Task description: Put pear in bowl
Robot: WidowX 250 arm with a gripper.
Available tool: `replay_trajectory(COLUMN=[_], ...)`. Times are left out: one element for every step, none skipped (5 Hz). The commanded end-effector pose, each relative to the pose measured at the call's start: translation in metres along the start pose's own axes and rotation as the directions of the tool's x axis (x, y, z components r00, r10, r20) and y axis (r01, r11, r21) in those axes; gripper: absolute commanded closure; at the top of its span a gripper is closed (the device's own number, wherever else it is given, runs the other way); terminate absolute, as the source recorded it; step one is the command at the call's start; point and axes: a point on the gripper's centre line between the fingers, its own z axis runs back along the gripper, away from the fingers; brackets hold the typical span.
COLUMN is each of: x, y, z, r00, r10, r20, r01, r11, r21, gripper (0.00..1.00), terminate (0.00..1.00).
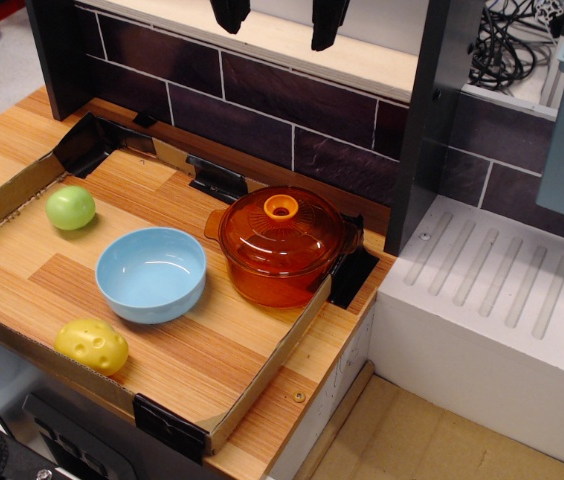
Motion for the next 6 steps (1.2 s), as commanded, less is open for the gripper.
replay_trajectory(x=[0.000, -0.003, -0.015, -0.026, -0.043, -0.049], y=[0.000, 0.017, 0.045, 0.078, 0.099, 0.114], z=[0.000, 0.001, -0.004, -0.011, -0.033, -0.049], r00=[1.000, 0.977, 0.940, 0.819, 0.723, 0.647], r10=[0.000, 0.208, 0.339, 0.569, 0.680, 0.760], r20=[0.000, -0.038, 0.038, 0.077, 0.123, 0.061], r01=[0.000, -0.210, -0.335, -0.555, -0.668, -0.755], r11=[1.000, 0.977, 0.939, 0.819, 0.733, 0.650], r21=[0.000, -0.044, -0.073, -0.148, -0.124, -0.088], gripper=[0.00, 0.00, 0.00, 0.00, 0.00, 0.00], terminate=[0.00, 0.00, 0.00, 0.00, 0.00, 0.00])
